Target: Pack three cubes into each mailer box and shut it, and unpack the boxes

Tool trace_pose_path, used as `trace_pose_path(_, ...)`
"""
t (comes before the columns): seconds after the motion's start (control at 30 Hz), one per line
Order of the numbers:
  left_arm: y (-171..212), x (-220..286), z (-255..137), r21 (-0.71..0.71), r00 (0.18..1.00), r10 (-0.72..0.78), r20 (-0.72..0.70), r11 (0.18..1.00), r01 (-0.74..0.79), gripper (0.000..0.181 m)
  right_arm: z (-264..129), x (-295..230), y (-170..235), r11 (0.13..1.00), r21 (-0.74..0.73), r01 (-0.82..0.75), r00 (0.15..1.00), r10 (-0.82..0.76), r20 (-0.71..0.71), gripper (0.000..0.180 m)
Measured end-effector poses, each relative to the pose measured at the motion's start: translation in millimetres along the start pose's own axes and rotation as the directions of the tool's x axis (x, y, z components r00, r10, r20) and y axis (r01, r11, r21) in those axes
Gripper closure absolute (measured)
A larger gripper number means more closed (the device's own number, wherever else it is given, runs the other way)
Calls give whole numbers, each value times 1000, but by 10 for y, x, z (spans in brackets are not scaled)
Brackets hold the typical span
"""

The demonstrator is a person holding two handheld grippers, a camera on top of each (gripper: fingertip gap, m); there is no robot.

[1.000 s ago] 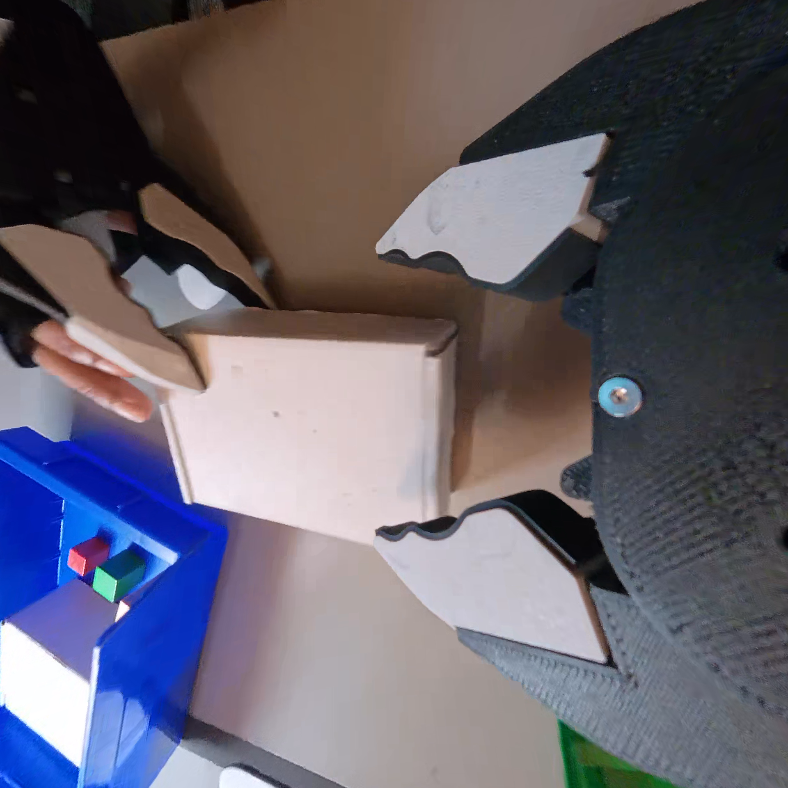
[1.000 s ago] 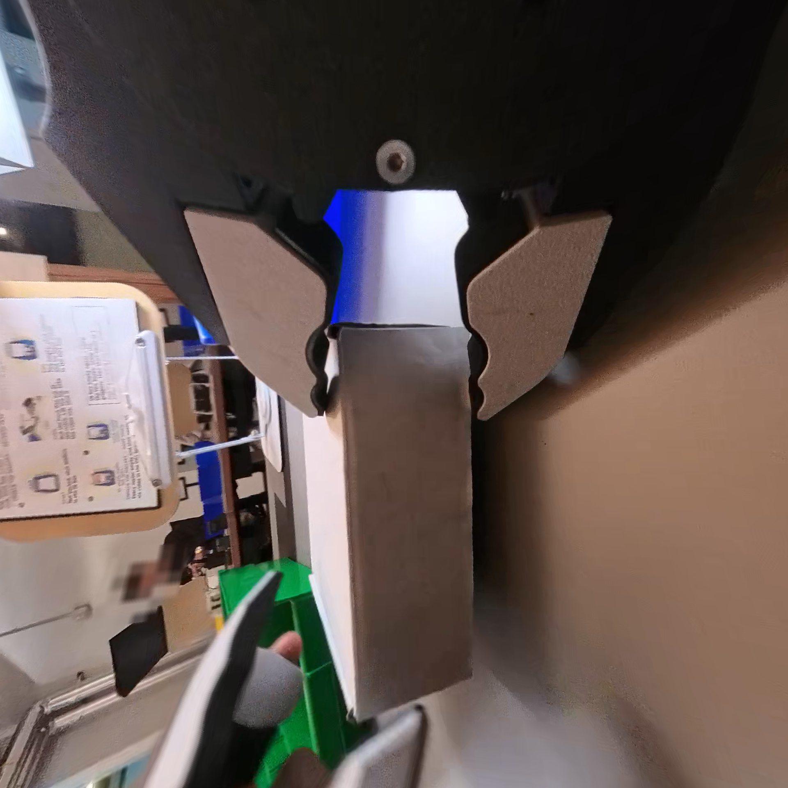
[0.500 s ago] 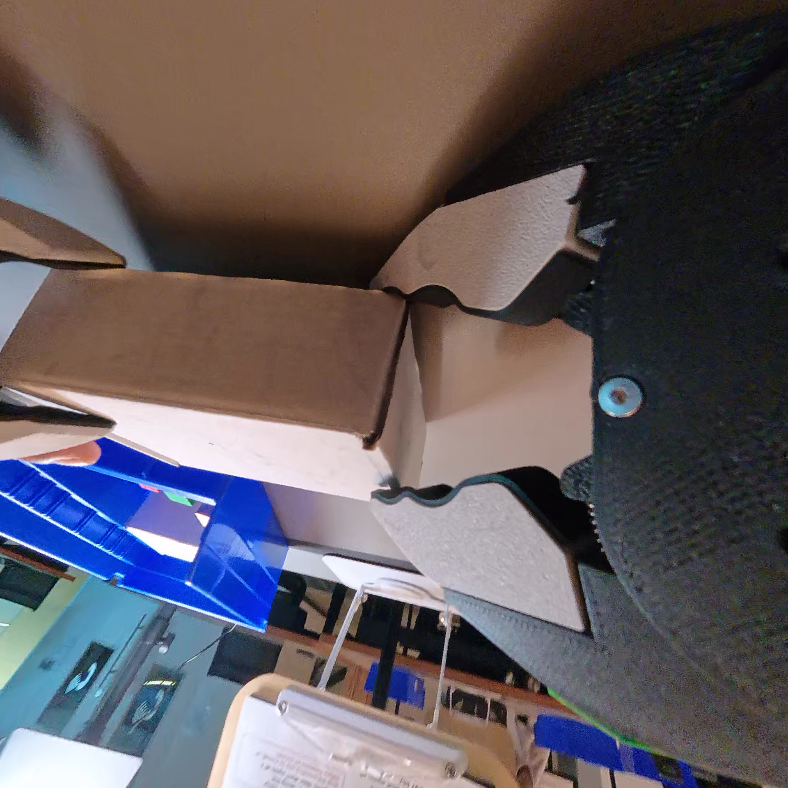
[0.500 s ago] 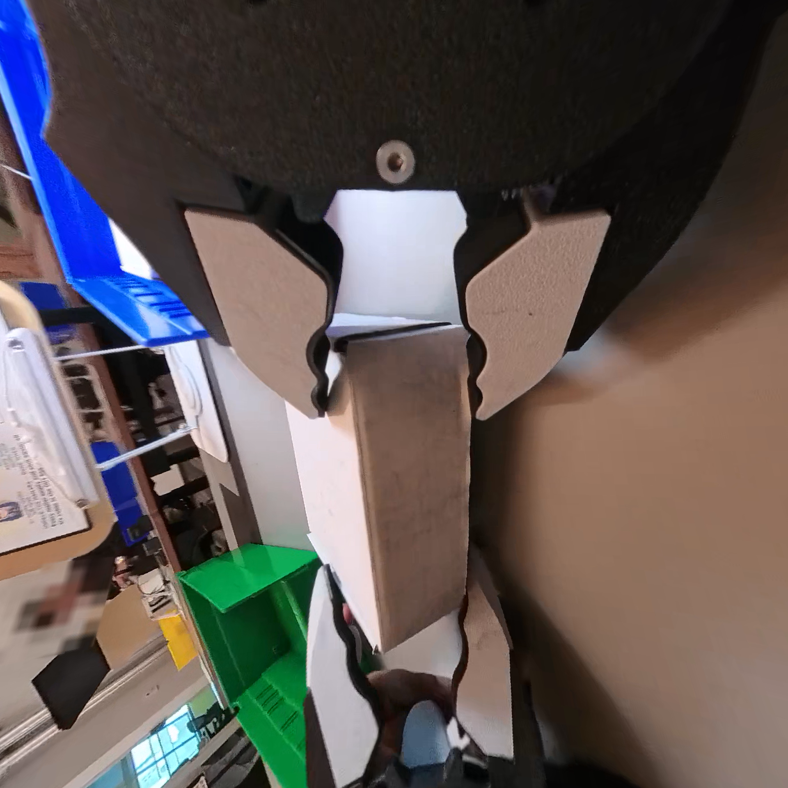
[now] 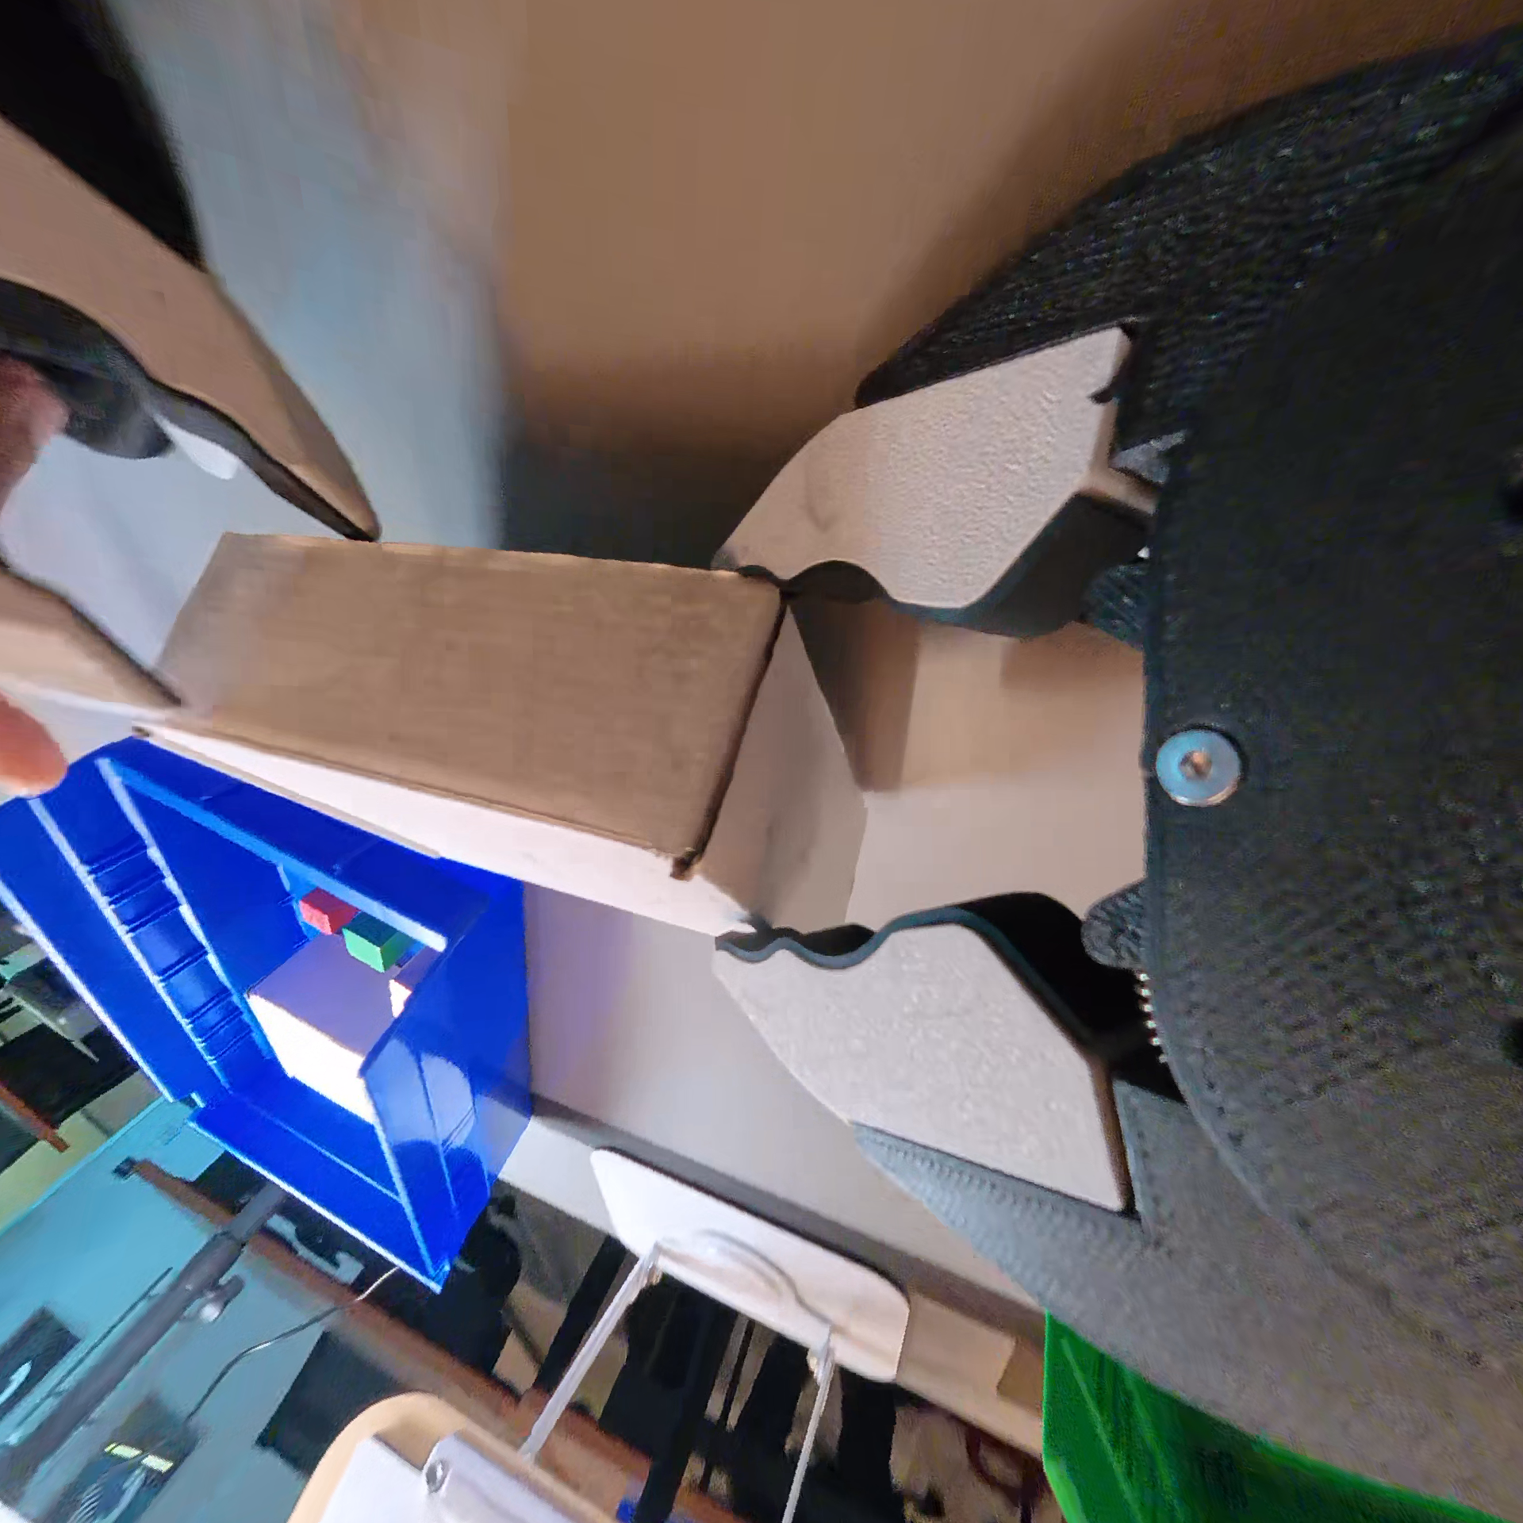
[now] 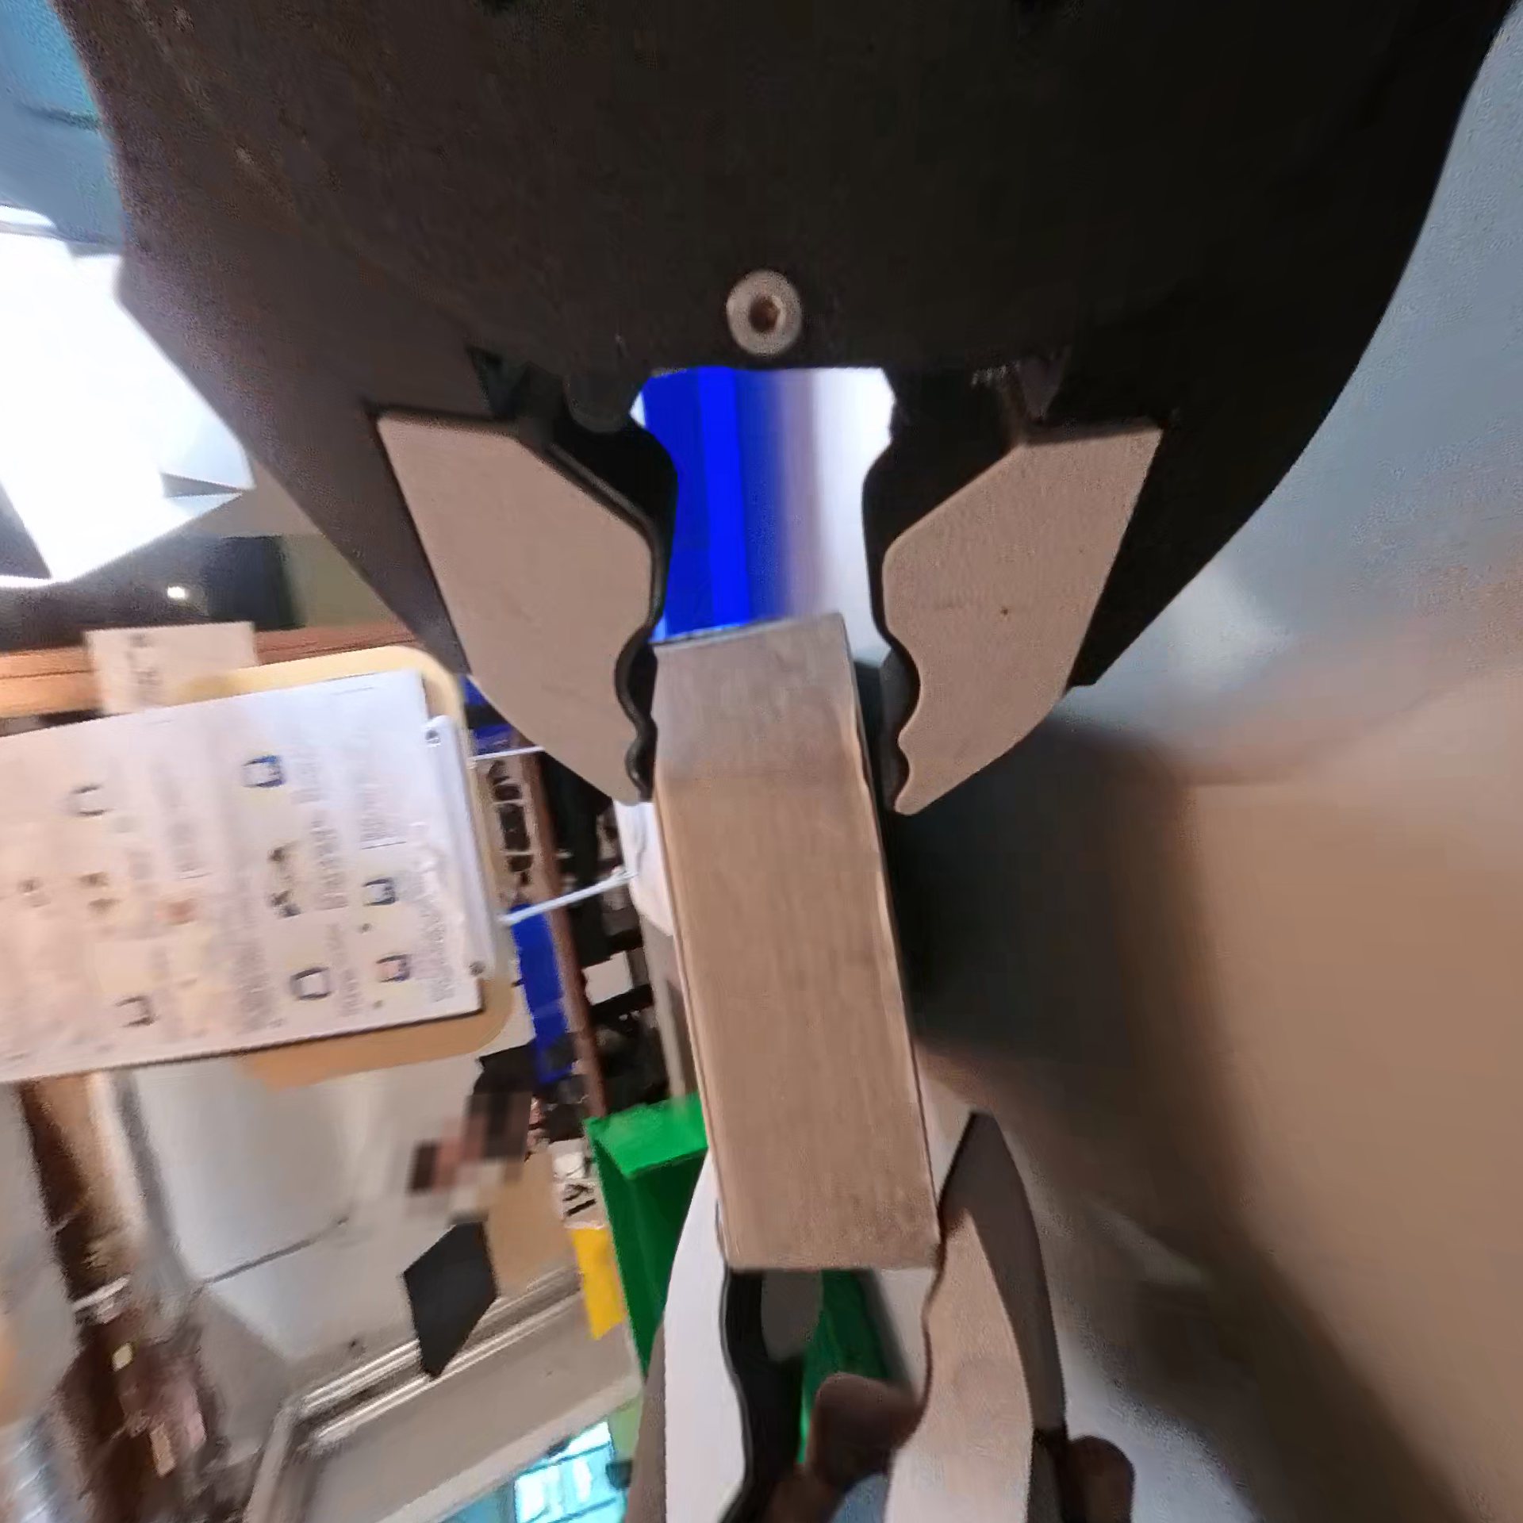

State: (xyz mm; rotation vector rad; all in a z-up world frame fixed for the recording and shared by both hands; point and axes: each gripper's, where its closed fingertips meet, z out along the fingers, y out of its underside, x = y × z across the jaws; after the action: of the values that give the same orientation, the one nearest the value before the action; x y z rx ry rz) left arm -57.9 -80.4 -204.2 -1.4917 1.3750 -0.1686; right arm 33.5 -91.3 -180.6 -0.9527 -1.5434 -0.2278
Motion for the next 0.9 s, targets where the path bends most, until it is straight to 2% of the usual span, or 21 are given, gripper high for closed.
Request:
trace_pose_path(0.13, -177, -64, -49, 18, 983, -166, -72, 986, 168, 108, 28, 191, -154, 999, -9, 47, 998, -47, -33, 140)
trace_pose_path(0.33, -156, -106, -76, -5, 927, -327, -187, 943, 332, 110, 137, 259, -249, 998, -30, 54, 994, -51, 92, 154)
trace_pose_path(0.47, -118, -127, -49, 7, 918, -338, -207, 938, 347, 115, 234, 293, -218, 992, -72, 99, 990, -91, 106, 165)
trace_pose_path(0.57, -77, -154, 20, 8, 945, -278, -174, 959, 284, 119, 310, 348, -184, 988, -98, 116, 990, -106, 96, 172)
trace_pose_path(0.9, -54, -298, 227, 56, 940, -317, -130, 944, 326, 116, 516, 476, -32, 984, -117, 135, 986, -121, 118, 177)
